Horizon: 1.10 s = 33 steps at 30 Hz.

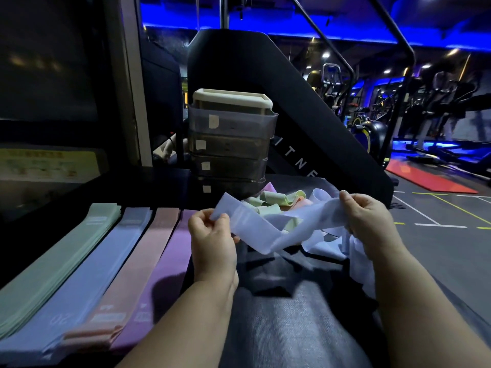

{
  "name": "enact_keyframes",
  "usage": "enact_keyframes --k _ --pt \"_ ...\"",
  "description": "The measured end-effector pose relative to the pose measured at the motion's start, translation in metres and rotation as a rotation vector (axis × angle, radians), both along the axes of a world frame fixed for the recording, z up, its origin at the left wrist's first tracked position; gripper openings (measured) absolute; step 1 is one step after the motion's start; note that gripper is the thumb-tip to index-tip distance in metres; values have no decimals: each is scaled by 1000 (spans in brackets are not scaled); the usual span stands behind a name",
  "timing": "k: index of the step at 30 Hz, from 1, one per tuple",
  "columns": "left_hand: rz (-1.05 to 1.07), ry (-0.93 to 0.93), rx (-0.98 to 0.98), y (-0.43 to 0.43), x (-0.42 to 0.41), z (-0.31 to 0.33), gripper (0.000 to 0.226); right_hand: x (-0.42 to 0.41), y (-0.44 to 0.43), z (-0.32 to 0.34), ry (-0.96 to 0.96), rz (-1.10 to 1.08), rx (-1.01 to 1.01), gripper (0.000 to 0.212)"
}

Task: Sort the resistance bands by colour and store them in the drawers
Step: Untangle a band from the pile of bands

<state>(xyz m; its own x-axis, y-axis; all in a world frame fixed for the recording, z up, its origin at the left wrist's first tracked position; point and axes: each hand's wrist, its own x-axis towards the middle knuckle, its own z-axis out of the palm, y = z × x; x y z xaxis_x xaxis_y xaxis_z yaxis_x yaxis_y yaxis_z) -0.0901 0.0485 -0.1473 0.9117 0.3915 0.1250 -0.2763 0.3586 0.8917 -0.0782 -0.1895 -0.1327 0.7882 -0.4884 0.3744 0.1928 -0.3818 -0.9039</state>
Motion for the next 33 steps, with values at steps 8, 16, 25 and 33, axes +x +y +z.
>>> enact_keyframes --k 8,16,25,33 --pt "-65 46 26 -2 -1 -1 21 -3 13 4 53 101 11 14" --pt "-41 95 -99 2 0 0 11 5 -7 -2 13 -74 59 27" --pt "137 113 39 7 1 -4 16 3 -14 -2 -37 -122 85 18" --pt "-94 92 119 -2 7 -11 26 3 4 0 -60 -18 108 20"
